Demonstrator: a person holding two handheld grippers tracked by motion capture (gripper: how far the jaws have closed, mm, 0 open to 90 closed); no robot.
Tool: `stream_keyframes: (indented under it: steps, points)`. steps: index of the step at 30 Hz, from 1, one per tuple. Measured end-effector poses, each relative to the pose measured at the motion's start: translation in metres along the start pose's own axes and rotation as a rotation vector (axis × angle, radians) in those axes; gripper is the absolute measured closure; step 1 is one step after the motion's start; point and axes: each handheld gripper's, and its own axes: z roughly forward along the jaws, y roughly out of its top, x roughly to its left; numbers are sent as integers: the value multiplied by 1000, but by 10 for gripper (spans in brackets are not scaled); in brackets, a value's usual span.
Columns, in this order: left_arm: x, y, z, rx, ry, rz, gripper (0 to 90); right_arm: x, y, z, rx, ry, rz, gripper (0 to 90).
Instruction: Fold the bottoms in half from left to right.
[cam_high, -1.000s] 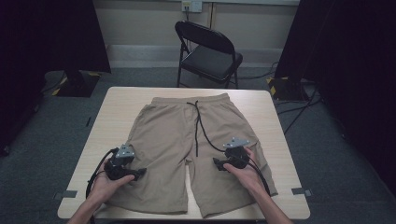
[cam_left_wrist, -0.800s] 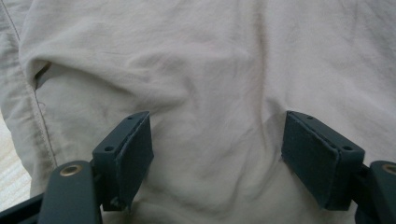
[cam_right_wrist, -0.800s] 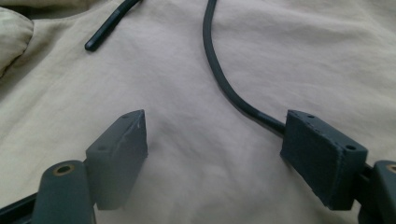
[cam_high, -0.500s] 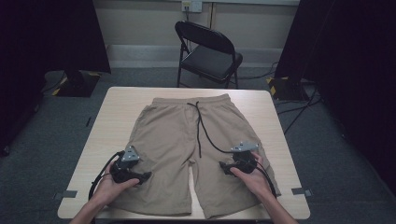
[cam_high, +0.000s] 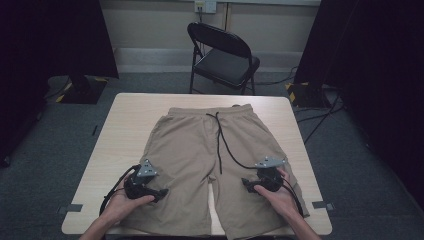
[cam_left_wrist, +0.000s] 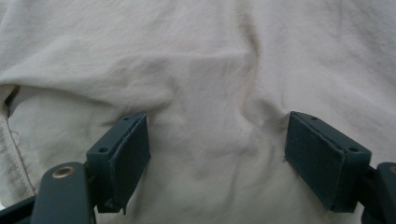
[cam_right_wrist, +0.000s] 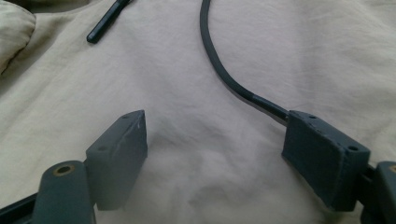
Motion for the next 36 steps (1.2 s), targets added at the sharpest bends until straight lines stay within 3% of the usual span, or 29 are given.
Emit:
stream_keyframes:
  steps: [9,17,29,31,34,36]
  points:
    - [-7,4,2,13,-8,13,214,-5,2,5,-17,-5,8,209]
    - [-12,9,6,17,-8,12,214,-16,-5,-4,-11,-28,30,209]
    - [-23,11,5,36,-44,44,226,-12,-18,-20,14,-38,40,209]
    - [-18,12,2,43,-57,28,265,-12,-18,-21,25,-40,42,209]
    - [-6,11,-3,15,-74,-48,267,-10,-14,-20,37,-19,51,206]
    - [10,17,-15,-22,-60,-80,267,1,-4,-24,0,24,52,204]
